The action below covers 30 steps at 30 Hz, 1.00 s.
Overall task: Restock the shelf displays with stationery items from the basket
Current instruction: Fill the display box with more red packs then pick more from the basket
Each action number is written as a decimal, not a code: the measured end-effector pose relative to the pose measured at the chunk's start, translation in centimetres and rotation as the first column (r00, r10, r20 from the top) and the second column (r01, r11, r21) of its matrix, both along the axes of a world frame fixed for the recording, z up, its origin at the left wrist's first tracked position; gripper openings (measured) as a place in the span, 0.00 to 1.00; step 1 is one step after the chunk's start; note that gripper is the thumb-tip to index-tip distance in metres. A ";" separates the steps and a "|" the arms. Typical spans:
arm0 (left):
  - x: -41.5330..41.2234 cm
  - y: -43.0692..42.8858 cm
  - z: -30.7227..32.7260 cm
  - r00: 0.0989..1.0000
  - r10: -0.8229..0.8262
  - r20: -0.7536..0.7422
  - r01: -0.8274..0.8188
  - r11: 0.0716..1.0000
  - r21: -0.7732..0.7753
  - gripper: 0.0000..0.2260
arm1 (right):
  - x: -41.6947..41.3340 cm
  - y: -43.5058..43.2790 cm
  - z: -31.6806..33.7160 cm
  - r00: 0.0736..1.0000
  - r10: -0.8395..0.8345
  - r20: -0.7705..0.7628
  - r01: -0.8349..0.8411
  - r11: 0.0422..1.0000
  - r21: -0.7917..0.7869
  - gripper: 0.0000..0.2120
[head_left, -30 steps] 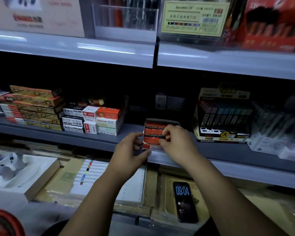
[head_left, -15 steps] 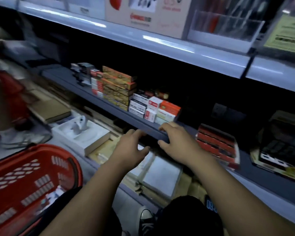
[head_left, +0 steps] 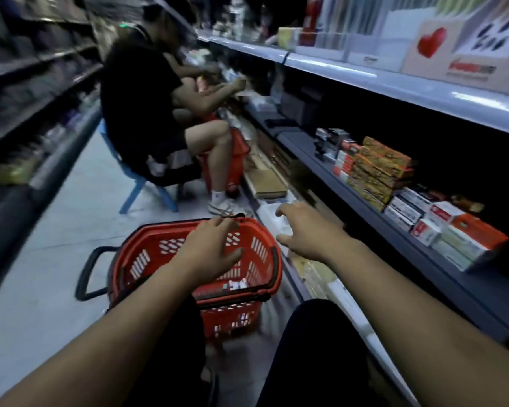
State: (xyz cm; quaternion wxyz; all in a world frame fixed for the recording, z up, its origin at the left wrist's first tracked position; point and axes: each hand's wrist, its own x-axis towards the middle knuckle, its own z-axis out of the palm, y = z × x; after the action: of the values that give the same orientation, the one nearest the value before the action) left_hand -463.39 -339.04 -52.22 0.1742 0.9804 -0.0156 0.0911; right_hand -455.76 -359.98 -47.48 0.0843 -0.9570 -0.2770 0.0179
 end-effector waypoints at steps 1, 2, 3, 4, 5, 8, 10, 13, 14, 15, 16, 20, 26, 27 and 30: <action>-0.9 0.9 0.5 0.999 0.031 -0.022 -0.031 0.999 0.017 0.33 | -0.3 1.5 -0.3 1.000 0.028 0.003 -0.028 1.000 -0.005 0.23; -1.6 1.7 0.9 0.998 0.057 -0.041 -0.056 0.998 0.030 0.30 | -0.5 2.9 -0.6 0.998 0.057 0.005 -0.057 0.998 -0.006 0.23; -2.2 2.5 1.2 0.996 0.074 -0.046 -0.072 0.997 0.038 0.27 | -0.8 4.3 -0.9 0.997 0.082 -0.002 -0.082 0.997 -0.008 0.23; -2.7 3.4 1.3 0.995 0.087 -0.041 -0.086 0.996 0.037 0.26 | -1.0 5.7 -1.3 0.995 0.103 -0.012 -0.103 0.995 -0.006 0.23; -3.1 4.3 1.3 0.994 0.104 -0.033 -0.103 0.994 0.025 0.25 | -1.3 6.9 -1.5 0.992 0.121 -0.019 -0.121 0.993 -0.004 0.23; -4.2 7.0 1.0 0.990 0.142 -0.025 -0.142 0.990 -0.011 0.25 | -1.8 10.2 -2.3 0.984 0.172 -0.035 -0.172 0.985 0.003 0.24; -4.5 8.8 0.5 0.985 0.166 -0.048 -0.167 0.986 -0.020 0.25 | -1.7 12.2 -2.9 0.978 0.196 -0.066 -0.197 0.980 -0.020 0.24; -4.1 11.2 -1.1 0.980 0.178 -0.093 -0.181 0.983 -0.024 0.25 | -1.0 14.4 -4.5 0.975 0.193 -0.107 -0.200 0.978 -0.052 0.25; -3.6 11.8 -1.9 0.978 0.174 -0.118 -0.179 0.983 -0.033 0.26 | -0.6 15.0 -5.2 0.975 0.188 -0.117 -0.194 0.980 -0.047 0.25; -3.1 12.4 -2.7 0.974 0.164 -0.155 -0.172 0.984 -0.041 0.26 | -0.2 15.5 -6.0 0.975 0.176 -0.134 -0.183 0.982 -0.040 0.26; -2.4 13.0 -3.8 0.970 0.148 -0.194 -0.159 0.987 -0.039 0.27 | 0.2 15.9 -7.1 0.975 0.158 -0.156 -0.165 0.986 -0.034 0.27; 1.5 14.8 -8.8 0.942 0.106 -0.319 -0.106 0.994 0.018 0.31 | 1.7 17.2 -12.3 0.959 0.084 -0.272 -0.096 0.995 -0.032 0.27; 7.4 17.3 -17.3 0.851 0.133 -0.508 -0.135 0.990 0.033 0.26 | 5.9 18.8 -20.3 0.917 0.058 -0.395 -0.071 0.997 -0.019 0.25; 8.4 17.8 -18.8 0.825 0.140 -0.548 -0.141 0.989 0.039 0.26 | 6.7 19.1 -21.6 0.904 0.061 -0.422 -0.085 0.996 -0.039 0.25; 11.6 19.1 -23.0 0.728 0.130 -0.674 -0.124 0.991 0.057 0.24 | 9.2 20.4 -25.7 0.859 0.064 -0.508 -0.127 0.988 -0.089 0.25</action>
State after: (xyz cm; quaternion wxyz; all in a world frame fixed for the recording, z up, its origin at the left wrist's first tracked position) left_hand -451.82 -319.92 -75.27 0.1574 0.9460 0.1152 -0.2590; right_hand -446.53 -339.58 -73.15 0.0956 -0.9075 -0.2910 0.2876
